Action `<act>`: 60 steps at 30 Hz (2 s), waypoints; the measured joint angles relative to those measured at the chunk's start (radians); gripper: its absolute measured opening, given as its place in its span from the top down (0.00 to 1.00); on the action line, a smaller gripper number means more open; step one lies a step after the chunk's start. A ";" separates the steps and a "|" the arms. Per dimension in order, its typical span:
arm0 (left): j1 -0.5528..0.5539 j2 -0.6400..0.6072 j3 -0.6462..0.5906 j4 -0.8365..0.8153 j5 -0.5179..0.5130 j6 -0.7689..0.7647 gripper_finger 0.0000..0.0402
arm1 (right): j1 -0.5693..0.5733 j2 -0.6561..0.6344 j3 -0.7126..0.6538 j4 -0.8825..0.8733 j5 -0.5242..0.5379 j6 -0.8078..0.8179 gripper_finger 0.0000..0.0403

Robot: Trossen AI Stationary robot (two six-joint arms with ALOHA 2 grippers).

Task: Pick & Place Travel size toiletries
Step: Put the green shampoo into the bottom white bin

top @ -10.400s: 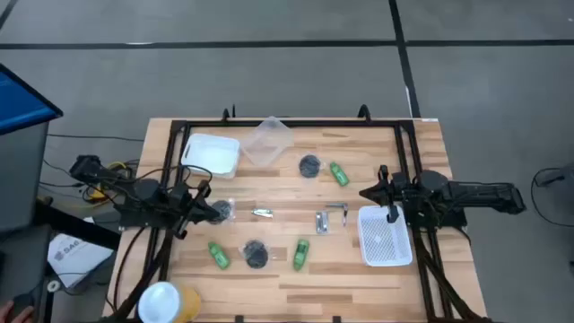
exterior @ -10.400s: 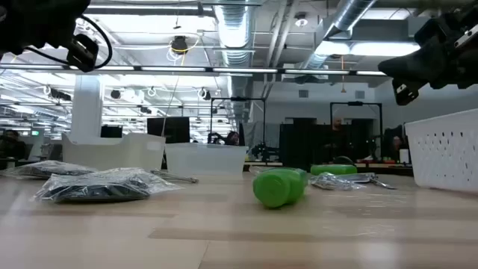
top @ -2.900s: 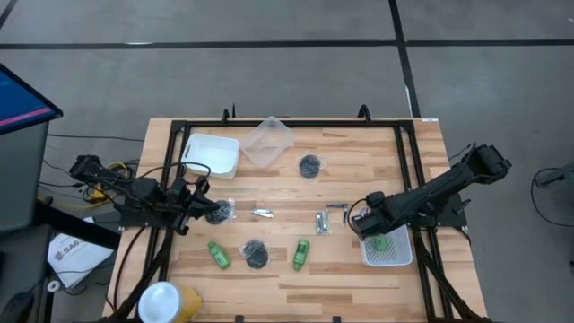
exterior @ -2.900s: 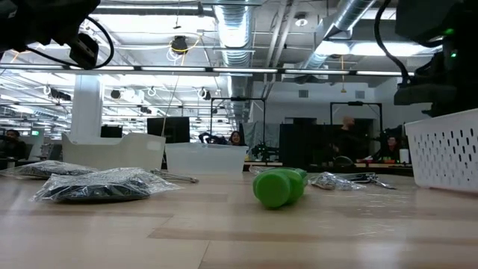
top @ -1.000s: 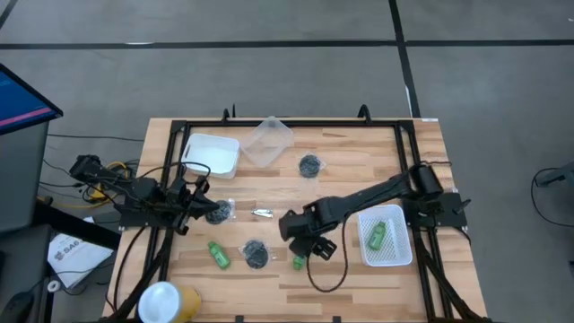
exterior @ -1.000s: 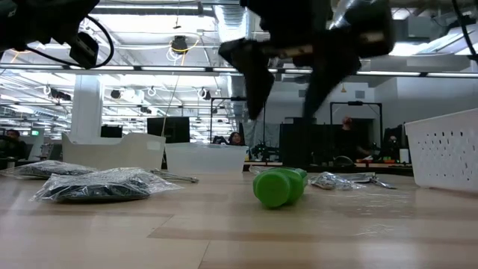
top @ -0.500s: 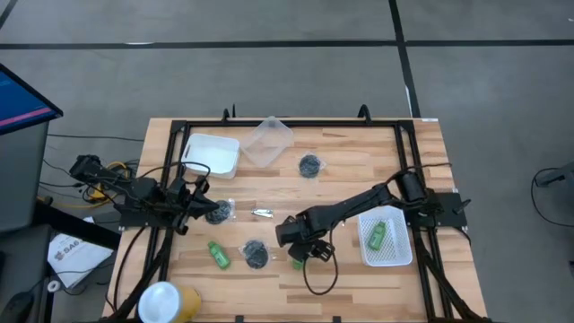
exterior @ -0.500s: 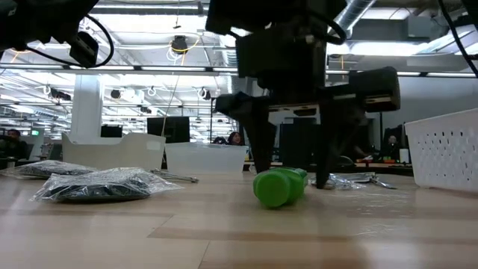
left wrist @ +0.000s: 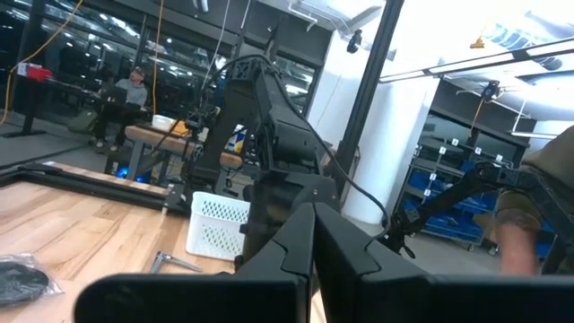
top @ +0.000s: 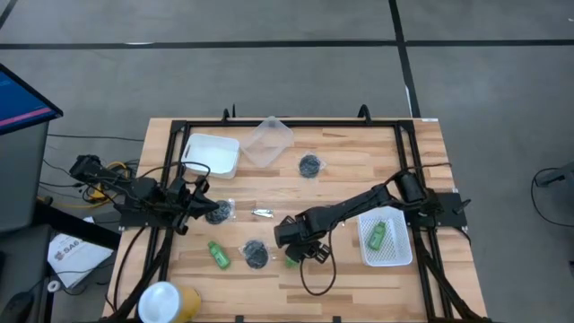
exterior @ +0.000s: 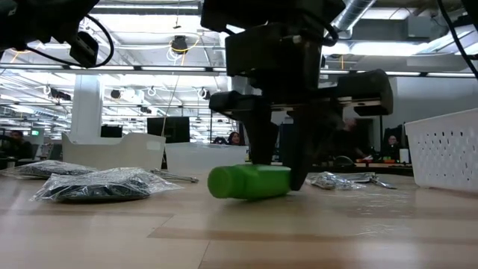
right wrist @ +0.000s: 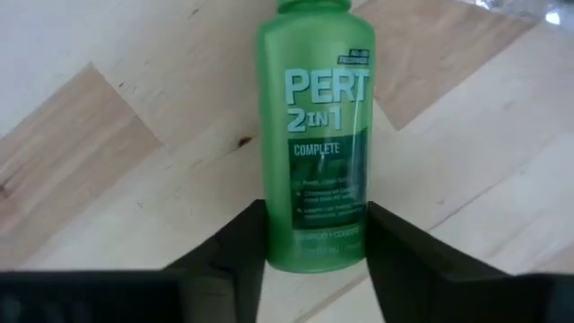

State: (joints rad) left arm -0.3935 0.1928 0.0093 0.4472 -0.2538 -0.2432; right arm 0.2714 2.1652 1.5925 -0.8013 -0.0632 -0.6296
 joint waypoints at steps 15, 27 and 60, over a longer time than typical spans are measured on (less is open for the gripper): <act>0.000 0.000 0.000 0.013 0.000 0.000 1.00 | -0.109 -0.198 -0.002 -0.155 -0.021 0.384 0.71; 0.000 0.000 0.000 0.029 -0.001 0.000 1.00 | -0.123 -0.589 -0.001 -0.502 0.070 1.056 0.69; 0.000 0.000 0.000 0.071 -0.053 0.000 1.00 | 0.361 -0.838 -0.673 -0.362 0.095 2.443 0.64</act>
State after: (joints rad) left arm -0.3933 0.1928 0.0095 0.5186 -0.3070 -0.2432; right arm 0.6324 1.3268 0.9195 -1.1631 0.0320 1.8134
